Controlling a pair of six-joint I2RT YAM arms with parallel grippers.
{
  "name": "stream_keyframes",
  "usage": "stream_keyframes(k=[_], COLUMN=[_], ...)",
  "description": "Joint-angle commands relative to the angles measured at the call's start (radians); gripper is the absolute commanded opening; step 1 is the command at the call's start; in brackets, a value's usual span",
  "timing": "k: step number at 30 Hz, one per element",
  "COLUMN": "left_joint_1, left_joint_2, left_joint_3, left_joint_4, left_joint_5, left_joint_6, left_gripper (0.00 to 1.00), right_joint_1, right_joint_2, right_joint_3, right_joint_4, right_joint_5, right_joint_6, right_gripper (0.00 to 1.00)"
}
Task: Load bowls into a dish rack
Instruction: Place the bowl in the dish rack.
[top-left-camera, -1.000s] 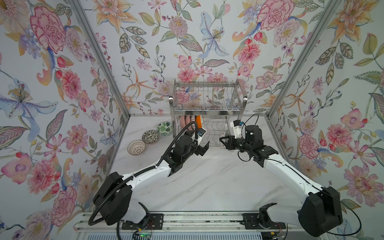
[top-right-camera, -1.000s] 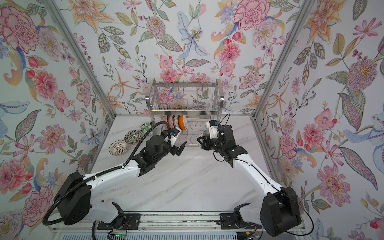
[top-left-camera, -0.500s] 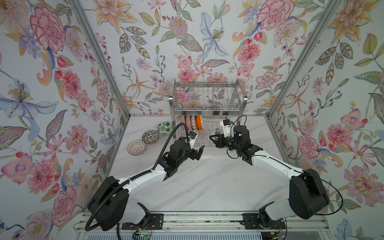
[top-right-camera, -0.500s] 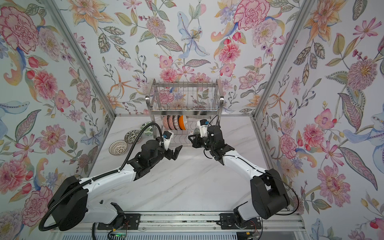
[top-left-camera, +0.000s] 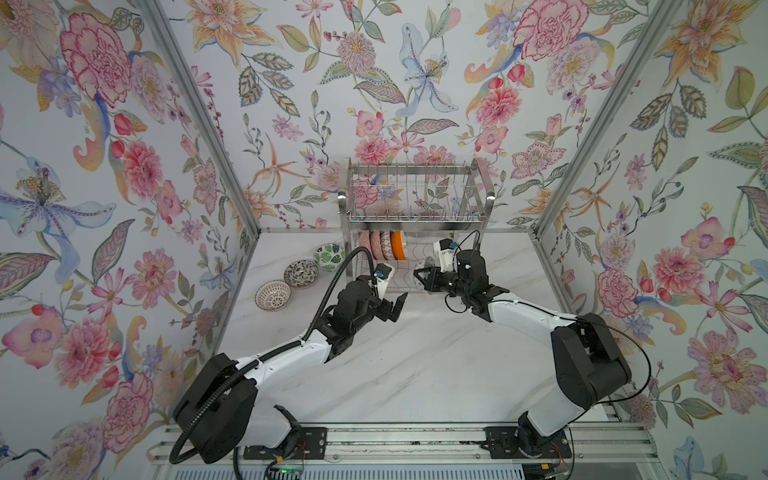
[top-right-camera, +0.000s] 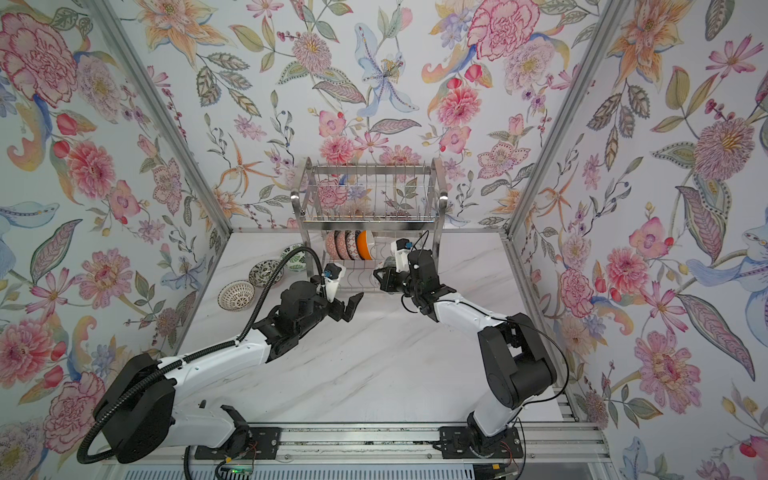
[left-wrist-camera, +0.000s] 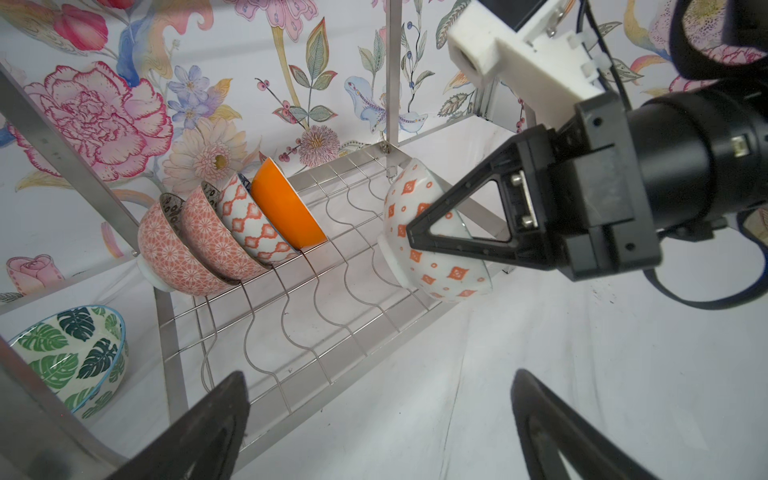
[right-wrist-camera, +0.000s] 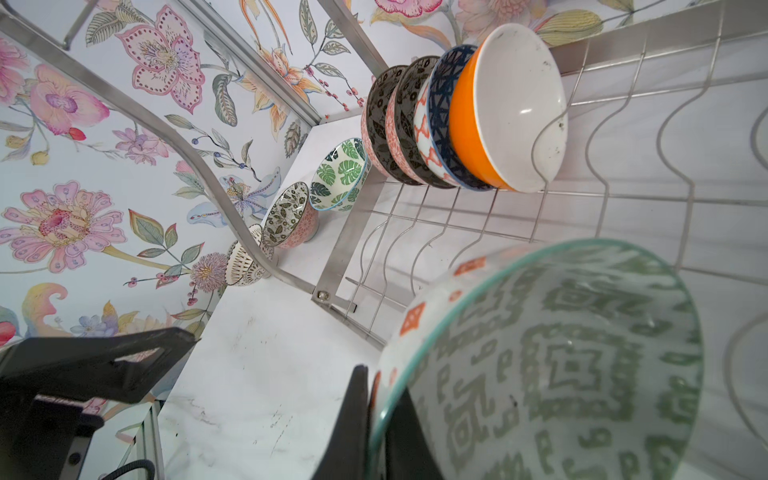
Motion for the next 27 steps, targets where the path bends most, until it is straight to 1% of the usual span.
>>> stream_keyframes(k=[1,10,15,22,24,27], left_joint_1=[0.01,0.013,0.028,0.045,0.046,0.047], left_joint_2=[-0.005,0.027,0.057,0.129,0.136,0.138], left_joint_3=[0.014,0.081,0.108,0.185,0.19,0.168], left_joint_4=[-0.007,-0.079,-0.062,-0.096,-0.082,-0.038], left_joint_5=[0.018,0.011,0.006,-0.062,-0.06,-0.088], left_joint_6=[0.037,0.126,0.115,0.062,0.054,0.039], left_gripper=[0.99,0.99,0.99,0.99,0.99,0.99], right_joint_1=[-0.01,-0.031,-0.046,-0.063,-0.064,-0.068], right_joint_2=[0.029,0.126,0.161,0.222,0.241,0.272], right_joint_3=[0.056,0.134,0.168,0.235,0.256,0.28], right_joint_4=[0.102,0.13,0.144,0.161,0.164,0.185], right_joint_5=[-0.013,-0.025,-0.022,-0.025,-0.017,-0.015], right_joint_6=[0.025,0.052,0.07,0.108,0.123,0.154], right_gripper=[0.0,0.0,0.0,0.0,0.0,0.0])
